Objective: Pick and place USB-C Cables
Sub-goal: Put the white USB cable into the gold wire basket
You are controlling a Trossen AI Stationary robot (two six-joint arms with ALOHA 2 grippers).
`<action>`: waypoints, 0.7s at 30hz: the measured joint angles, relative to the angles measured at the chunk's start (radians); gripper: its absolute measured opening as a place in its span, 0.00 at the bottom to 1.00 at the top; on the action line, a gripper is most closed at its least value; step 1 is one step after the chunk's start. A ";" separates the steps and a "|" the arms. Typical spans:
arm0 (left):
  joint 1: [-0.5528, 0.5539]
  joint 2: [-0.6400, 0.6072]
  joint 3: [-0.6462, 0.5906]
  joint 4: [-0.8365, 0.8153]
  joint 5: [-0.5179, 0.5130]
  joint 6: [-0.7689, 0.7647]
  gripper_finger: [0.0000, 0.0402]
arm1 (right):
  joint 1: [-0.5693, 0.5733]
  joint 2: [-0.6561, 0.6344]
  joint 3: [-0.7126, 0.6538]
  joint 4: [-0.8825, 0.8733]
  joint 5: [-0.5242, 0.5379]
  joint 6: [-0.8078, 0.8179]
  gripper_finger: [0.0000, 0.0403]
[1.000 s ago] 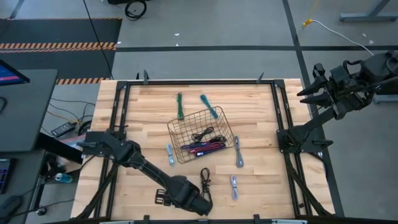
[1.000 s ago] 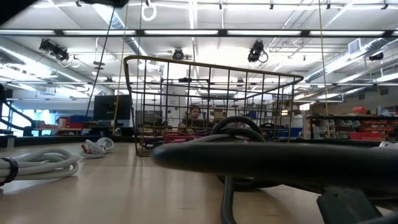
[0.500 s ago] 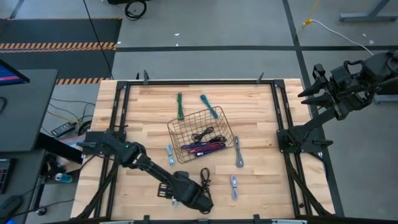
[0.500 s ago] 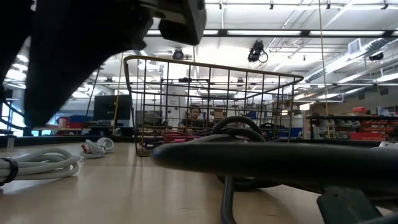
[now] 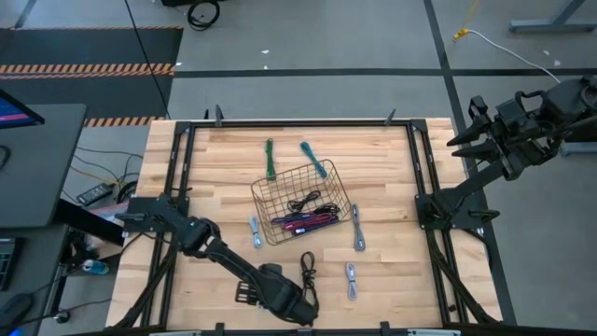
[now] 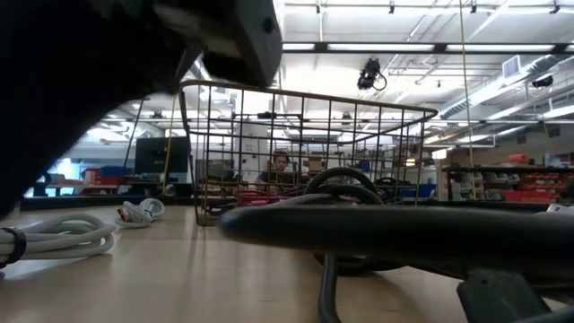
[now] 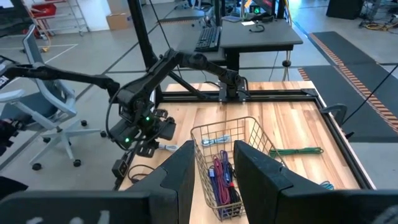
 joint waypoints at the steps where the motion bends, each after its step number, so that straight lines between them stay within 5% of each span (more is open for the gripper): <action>1: 0.000 0.006 -0.001 0.006 -0.008 0.000 0.51 | 0.000 0.000 0.000 0.000 0.000 0.000 0.29; 11: 0.003 0.040 0.001 0.083 -0.007 0.020 0.48 | 0.000 0.000 0.000 0.014 0.000 0.000 0.29; 19: 0.023 0.042 0.000 0.019 -0.011 0.046 0.09 | 0.000 0.000 0.000 0.016 0.000 0.000 0.29; 21: 0.029 0.037 -0.002 -0.003 -0.023 0.047 0.09 | 0.000 0.000 0.000 0.020 0.000 0.000 0.29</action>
